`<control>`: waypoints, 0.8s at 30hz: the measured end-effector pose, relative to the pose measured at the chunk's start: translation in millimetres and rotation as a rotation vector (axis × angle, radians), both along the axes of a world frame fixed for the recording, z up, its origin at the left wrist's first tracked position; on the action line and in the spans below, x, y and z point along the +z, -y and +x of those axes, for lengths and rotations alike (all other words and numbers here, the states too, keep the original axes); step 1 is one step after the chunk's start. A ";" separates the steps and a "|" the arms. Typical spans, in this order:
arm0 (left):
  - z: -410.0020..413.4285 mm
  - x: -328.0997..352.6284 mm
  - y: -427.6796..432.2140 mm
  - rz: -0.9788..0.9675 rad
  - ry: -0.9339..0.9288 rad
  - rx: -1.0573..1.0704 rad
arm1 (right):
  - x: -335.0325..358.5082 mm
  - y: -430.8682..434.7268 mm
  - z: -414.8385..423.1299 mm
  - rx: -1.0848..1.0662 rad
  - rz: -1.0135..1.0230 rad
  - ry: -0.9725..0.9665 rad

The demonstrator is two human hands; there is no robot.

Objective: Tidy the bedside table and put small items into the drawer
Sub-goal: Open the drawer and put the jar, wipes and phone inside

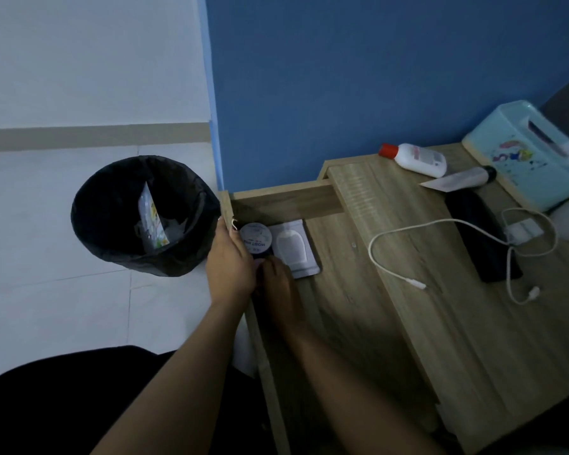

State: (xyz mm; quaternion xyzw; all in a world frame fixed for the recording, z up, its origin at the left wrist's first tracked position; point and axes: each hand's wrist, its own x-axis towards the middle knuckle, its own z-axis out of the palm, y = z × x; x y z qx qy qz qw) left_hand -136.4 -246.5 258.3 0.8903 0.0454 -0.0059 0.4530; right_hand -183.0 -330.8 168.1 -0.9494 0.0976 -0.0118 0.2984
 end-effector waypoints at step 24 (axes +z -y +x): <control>1.0 -2.3 -2.2 0.020 0.036 0.009 | 103.0 57.1 -0.2 -0.189 -0.037 0.519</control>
